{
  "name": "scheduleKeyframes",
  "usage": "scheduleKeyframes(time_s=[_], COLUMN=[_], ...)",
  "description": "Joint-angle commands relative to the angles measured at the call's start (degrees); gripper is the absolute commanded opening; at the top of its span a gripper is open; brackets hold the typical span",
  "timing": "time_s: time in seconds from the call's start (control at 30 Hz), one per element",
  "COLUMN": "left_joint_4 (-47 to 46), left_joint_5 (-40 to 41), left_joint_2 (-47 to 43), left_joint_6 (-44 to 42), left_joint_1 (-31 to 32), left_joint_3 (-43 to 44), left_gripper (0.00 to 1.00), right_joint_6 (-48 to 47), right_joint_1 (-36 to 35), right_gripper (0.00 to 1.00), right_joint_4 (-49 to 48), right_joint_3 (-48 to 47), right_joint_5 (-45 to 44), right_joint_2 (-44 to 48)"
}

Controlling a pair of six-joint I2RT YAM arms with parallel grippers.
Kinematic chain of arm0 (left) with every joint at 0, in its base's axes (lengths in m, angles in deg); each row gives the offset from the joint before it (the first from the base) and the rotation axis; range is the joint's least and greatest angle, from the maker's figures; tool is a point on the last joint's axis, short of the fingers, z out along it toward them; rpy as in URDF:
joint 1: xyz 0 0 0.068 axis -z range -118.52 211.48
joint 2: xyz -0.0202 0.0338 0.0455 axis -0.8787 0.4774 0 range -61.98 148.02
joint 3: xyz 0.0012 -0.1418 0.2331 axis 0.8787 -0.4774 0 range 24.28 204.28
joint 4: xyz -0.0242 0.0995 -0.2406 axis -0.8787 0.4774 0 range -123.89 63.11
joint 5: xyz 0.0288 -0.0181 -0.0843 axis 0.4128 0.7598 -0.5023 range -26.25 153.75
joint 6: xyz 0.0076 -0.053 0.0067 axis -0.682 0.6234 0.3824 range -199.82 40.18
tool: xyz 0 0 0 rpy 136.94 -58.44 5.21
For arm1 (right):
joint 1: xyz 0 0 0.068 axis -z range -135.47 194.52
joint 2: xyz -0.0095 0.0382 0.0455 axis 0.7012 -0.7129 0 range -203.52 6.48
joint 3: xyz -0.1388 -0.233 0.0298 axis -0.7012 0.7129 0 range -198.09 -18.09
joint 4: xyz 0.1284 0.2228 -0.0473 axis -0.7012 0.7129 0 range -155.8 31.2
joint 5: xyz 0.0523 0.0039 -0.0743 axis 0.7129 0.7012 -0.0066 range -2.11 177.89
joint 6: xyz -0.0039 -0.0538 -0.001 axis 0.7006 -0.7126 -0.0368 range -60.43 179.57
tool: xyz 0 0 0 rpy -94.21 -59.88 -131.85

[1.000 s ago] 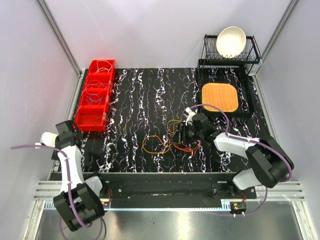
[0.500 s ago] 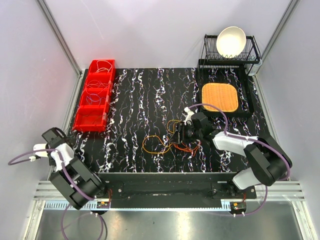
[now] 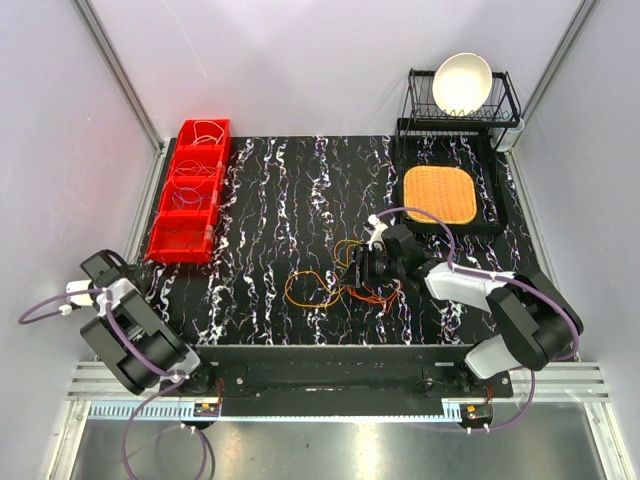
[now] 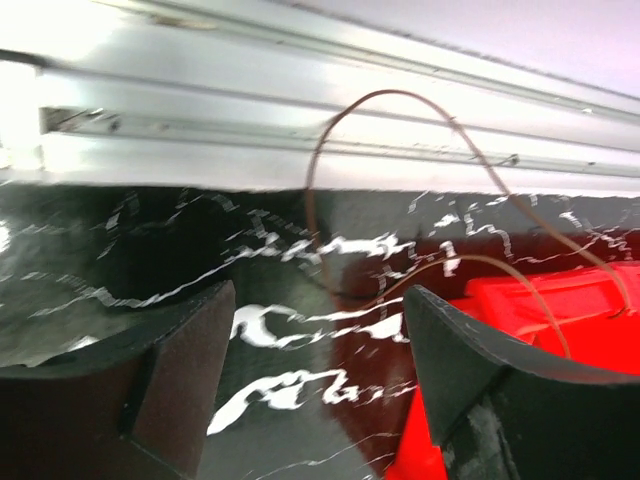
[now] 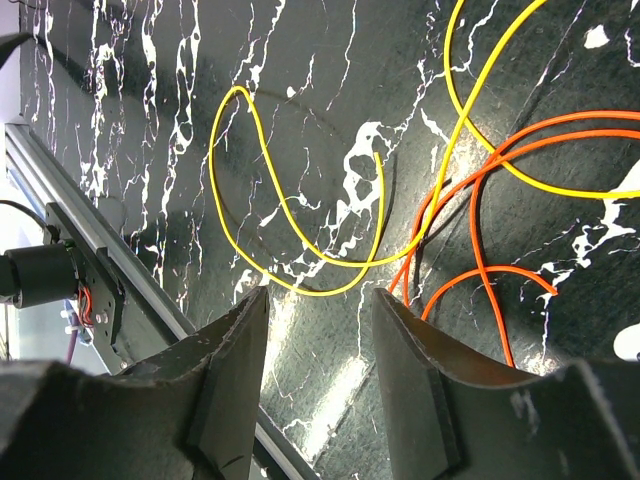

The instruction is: Untangle the cables

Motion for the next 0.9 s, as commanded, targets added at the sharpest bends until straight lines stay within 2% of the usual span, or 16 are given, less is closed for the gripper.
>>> scheduleKeyframes(time_s=[0.0, 0.1, 0.2, 0.23, 0.27, 0.43, 0.57, 0.87], left_joint_4=[-4.5, -5.5, -7.0, -7.1, -7.3, -6.4, -1.9, 10.7], left_joint_5=[-1.8, -2.5, -3.1, -3.5, -3.8, -3.9, -1.5, 5.8], left_joint_2=[3.4, 4.8, 5.1, 5.0, 5.1, 2.4, -2.3, -8.6], left_joint_6=[0.9, 0.9, 0.3, 0.1, -0.2, -2.0, -3.5, -8.9], left_joint_1=[0.1, 0.1, 0.2, 0.2, 0.3, 1.6, 4.5, 15.3], left_joint_3=[2.3, 2.3, 1.8, 1.7, 1.7, 2.7, 5.8, 22.8], left_gripper=[0.71, 0.58, 0.28, 0.08, 0.00, 0.00, 0.00, 0.00], right_joint_6=[-1.0, -1.0, -0.9, -0.9, -0.9, -1.0, -0.9, -0.9], right_joint_1=[0.3, 0.3, 0.4, 0.3, 0.3, 0.3, 0.3, 0.3], right_gripper=[0.51, 0.51, 0.51, 0.51, 0.51, 0.51, 0.51, 0.51], right_joint_4=[-1.0, -1.1, -1.0, -1.1, -1.0, -1.0, -1.0, -1.2], right_joint_3=[-2.2, -2.2, -2.2, -2.2, -2.2, -2.2, -2.1, -1.9], right_joint_5=[0.8, 0.8, 0.9, 0.9, 0.9, 0.8, 0.7, 0.6], right_joint_2=[-0.3, -0.3, -0.4, -0.4, -0.4, -0.4, -0.3, 0.0])
